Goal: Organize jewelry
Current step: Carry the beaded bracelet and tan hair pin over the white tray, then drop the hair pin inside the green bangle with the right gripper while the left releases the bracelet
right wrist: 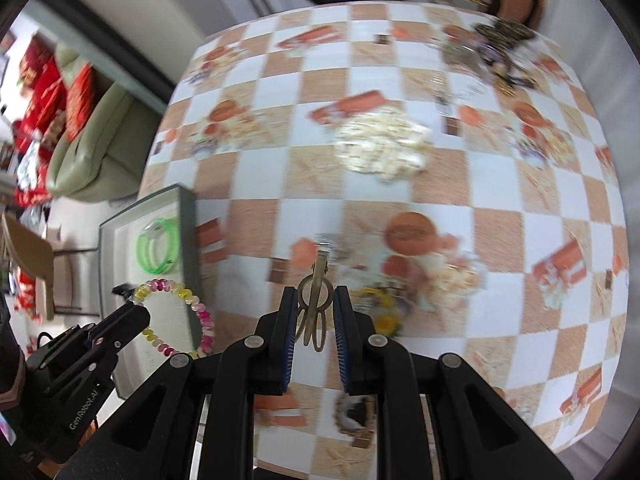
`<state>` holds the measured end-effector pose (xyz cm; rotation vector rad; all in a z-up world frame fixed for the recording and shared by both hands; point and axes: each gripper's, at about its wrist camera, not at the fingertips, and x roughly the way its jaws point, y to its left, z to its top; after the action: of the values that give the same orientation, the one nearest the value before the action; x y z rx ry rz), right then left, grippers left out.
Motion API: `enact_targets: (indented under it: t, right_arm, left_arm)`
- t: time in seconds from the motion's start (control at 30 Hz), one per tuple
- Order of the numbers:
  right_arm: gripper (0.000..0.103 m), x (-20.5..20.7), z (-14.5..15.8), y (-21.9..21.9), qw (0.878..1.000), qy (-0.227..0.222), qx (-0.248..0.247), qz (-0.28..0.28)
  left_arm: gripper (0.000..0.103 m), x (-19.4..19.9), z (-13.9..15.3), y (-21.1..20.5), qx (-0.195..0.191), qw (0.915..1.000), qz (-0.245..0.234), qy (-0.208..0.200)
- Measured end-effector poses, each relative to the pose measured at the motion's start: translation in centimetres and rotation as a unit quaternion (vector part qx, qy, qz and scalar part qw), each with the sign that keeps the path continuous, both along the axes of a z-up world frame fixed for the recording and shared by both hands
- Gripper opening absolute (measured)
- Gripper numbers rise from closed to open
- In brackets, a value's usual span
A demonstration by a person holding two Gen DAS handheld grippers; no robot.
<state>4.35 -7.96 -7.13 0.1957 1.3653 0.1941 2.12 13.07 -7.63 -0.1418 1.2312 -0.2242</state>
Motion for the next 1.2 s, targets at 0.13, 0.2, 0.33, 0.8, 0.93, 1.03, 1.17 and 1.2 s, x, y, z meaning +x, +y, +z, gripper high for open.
enact_targets:
  t: [0.13, 0.2, 0.33, 0.8, 0.93, 1.03, 1.17, 1.2]
  right_arm:
    - [0.019, 0.3, 0.3, 3.5, 0.999, -0.003, 0.001, 0.037]
    - [0.019, 0.5, 0.4, 5.3, 0.998, -0.005, 0.003, 0.056]
    - [0.019, 0.9, 0.5, 8.8, 0.996, -0.006, 0.008, 0.093]
    - [0.019, 3.5, -1.5, 19.0, 0.983, 0.010, 0.031, 0.179]
    - [0.019, 4.2, -2.7, 20.6, 0.981, 0.018, 0.027, 0.190]
    - [0.019, 4.5, -3.7, 21.6, 0.980, 0.023, 0.022, 0.197]
    - [0.019, 4.8, -4.8, 22.7, 0.978, 0.031, 0.013, 0.204]
    - [0.019, 4.9, -5.1, 22.9, 0.978, 0.032, 0.011, 0.205]
  left_arm:
    - [0.014, -0.8, -0.2, 2.9, 0.000, 0.9995, 0.031, 0.000]
    - [0.014, -1.2, -0.4, 4.4, 0.001, 0.9988, 0.048, 0.001]
    - [0.014, -2.2, -1.0, 7.3, 0.003, 0.9965, 0.084, 0.005]
    - [0.014, -4.7, -5.4, 14.2, 0.021, 0.9828, 0.178, 0.045]
    - [0.014, -4.4, -6.7, 15.1, 0.026, 0.9799, 0.191, 0.052]
    - [0.014, -3.8, -7.2, 15.3, 0.030, 0.9790, 0.194, 0.054]
    - [0.014, -3.1, -7.9, 14.8, 0.043, 0.9800, 0.186, 0.056]
    - [0.014, -3.0, -8.0, 14.6, 0.046, 0.9804, 0.183, 0.056]
